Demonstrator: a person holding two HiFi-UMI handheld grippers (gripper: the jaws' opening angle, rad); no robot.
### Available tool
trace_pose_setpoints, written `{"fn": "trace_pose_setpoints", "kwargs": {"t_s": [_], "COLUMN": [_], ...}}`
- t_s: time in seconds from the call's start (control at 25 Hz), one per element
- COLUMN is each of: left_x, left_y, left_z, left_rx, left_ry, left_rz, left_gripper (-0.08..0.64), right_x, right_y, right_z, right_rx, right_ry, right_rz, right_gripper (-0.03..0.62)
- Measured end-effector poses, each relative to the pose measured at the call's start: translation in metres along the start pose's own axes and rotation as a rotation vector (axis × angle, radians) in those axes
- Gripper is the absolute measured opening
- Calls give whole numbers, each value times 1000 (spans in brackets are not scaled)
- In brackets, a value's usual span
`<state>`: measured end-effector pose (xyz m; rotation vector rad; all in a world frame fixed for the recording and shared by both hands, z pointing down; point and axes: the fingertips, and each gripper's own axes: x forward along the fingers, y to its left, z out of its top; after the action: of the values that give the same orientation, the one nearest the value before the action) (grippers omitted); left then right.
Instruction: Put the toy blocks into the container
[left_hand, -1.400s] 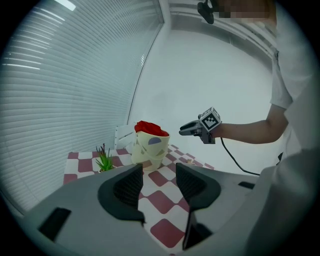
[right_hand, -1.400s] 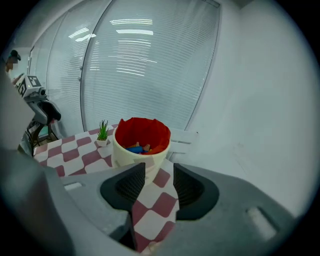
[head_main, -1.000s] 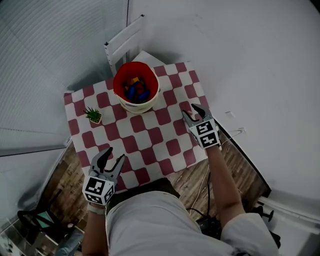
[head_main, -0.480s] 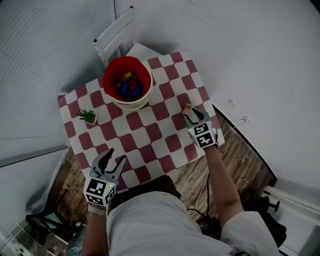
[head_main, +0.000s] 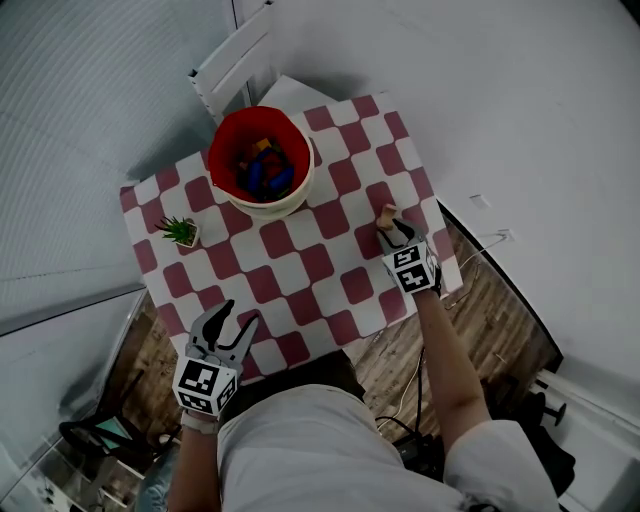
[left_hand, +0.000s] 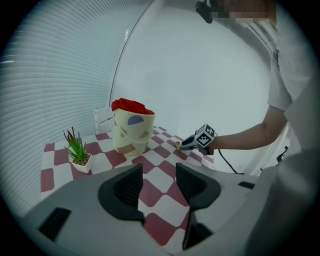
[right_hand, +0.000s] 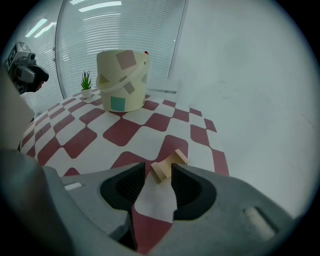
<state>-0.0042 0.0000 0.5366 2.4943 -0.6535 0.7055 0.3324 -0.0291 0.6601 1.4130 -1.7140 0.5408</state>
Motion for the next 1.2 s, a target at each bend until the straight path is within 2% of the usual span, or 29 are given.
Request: {"fn": "trace_pose_setpoints", "kwargs": {"t_s": [0.64, 0.8, 1.2], "left_x": [1, 1, -14], "left_y": [4, 6, 11], "left_z": [-1, 1, 9], "left_rx": [-14, -19, -22], "left_ry": [4, -8, -51], "left_rz": [23, 27, 41], "left_gripper": [190, 189, 189], "right_x": [14, 12, -9], "right_y": [-1, 1, 5], "right_z": [-10, -2, 44], "right_rx": [-78, -75, -102], "right_ry": [51, 43, -38], "right_rz": [3, 8, -11], "right_gripper": [115, 80, 75]}}
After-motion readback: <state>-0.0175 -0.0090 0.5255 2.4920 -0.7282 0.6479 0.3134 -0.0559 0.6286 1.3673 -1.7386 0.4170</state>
